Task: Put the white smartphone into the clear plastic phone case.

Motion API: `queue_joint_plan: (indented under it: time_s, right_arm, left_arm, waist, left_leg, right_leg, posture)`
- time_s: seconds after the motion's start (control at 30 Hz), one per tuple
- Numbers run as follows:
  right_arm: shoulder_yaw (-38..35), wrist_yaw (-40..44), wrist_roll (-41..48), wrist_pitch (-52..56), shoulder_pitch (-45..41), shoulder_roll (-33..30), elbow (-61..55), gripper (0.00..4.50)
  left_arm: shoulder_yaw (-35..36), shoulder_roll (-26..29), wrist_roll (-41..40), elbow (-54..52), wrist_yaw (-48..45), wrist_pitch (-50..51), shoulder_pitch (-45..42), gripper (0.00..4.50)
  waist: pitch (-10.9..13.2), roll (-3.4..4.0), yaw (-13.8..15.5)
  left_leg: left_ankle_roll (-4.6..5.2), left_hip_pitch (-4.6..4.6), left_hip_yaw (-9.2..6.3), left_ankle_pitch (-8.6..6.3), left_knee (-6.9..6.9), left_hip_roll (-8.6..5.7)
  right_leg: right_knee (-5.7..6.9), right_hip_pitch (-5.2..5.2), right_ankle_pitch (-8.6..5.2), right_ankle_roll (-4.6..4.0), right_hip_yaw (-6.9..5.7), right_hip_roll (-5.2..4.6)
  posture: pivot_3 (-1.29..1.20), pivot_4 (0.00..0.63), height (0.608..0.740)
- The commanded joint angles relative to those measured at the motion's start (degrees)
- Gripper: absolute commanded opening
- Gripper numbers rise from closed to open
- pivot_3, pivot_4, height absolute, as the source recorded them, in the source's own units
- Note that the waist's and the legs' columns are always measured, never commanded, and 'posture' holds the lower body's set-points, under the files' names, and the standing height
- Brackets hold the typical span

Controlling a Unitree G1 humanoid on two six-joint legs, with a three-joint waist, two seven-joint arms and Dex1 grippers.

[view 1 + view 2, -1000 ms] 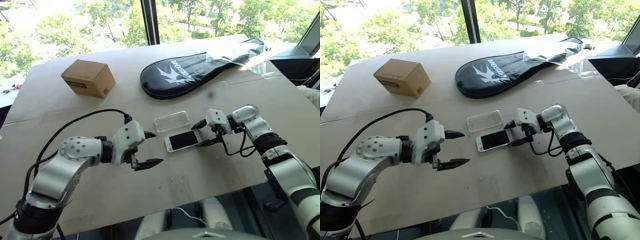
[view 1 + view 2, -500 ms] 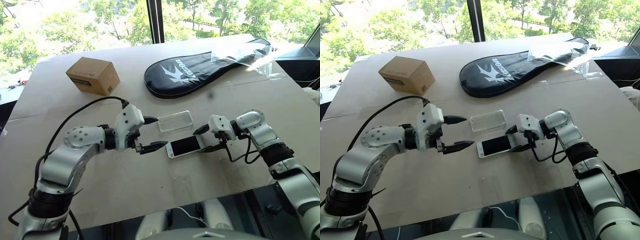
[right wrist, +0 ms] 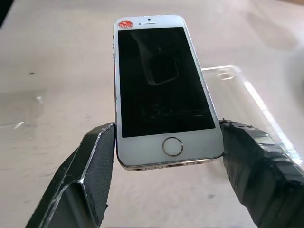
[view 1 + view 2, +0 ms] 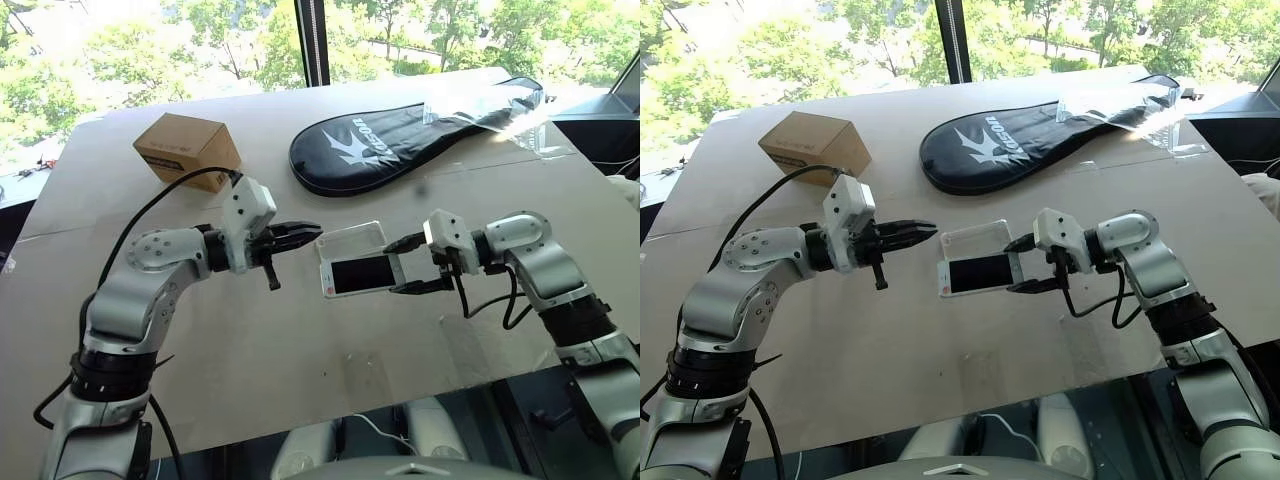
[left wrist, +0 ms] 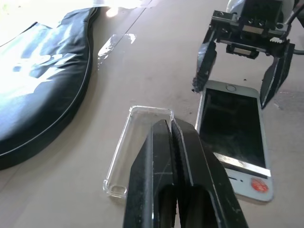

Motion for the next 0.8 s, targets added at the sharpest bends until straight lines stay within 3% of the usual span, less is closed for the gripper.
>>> queue_joint_plan:
  time_s: [0.03, 0.13, 0.33, 0.8]
  right_arm:
    - [-0.2, -4.4, -4.7, -6.9, -6.1, 0.8, 11.5, 2.94]
    - [0.6, -7.4, -7.6, -11.1, -11.1, 3.6, 22.6, 2.94]
    - [3.2, -6.2, -12.6, -20.8, -16.5, 5.2, 36.1, 2.94]
    - [6.3, -2.3, -18.3, -29.3, -21.8, 8.7, 45.1, 2.94]
  left_arm:
    - [-2.1, -1.1, 1.9, 3.0, -0.3, -3.1, -2.3, 0.06]
    - [-7.9, -4.7, 8.6, 11.4, 1.7, -8.0, -6.5, 0.06]
    - [-11.9, -11.1, 12.9, 22.0, 2.5, -13.6, -11.1, 0.06]
    - [-14.4, -14.4, 18.0, 29.1, 2.6, -17.0, -9.8, 0.06]
  waist:
    - [0.0, 0.00, 0.0]
    - [0.0, 0.00, 0.1]
    - [0.0, -0.01, -0.4]
    - [0.0, 0.00, -0.9]
  left_leg:
    - [0.00, 0.01, 0.03, 0.00, 0.01, -0.02]
    - [0.00, 0.01, 0.02, 0.01, 0.02, -0.05]
    - [-0.01, -0.14, -0.01, 0.01, 0.03, -0.07]
    - [-0.02, -0.14, 0.01, 0.02, 0.06, -0.08]
  right_leg:
    - [0.01, 0.01, 0.00, 0.00, 0.02, -0.01]
    - [0.01, 0.01, 0.00, 0.00, 0.00, -0.02]
    - [-0.08, -0.13, 0.00, 0.00, -0.04, -0.04]
    - [0.08, -0.23, 0.00, 0.00, 0.02, -0.04]
  posture:
    - [0.00, 0.150, 0.740]
    - [0.00, 0.150, 0.740]
    - [0.00, 0.150, 0.740]
    - [0.00, 0.150, 0.740]
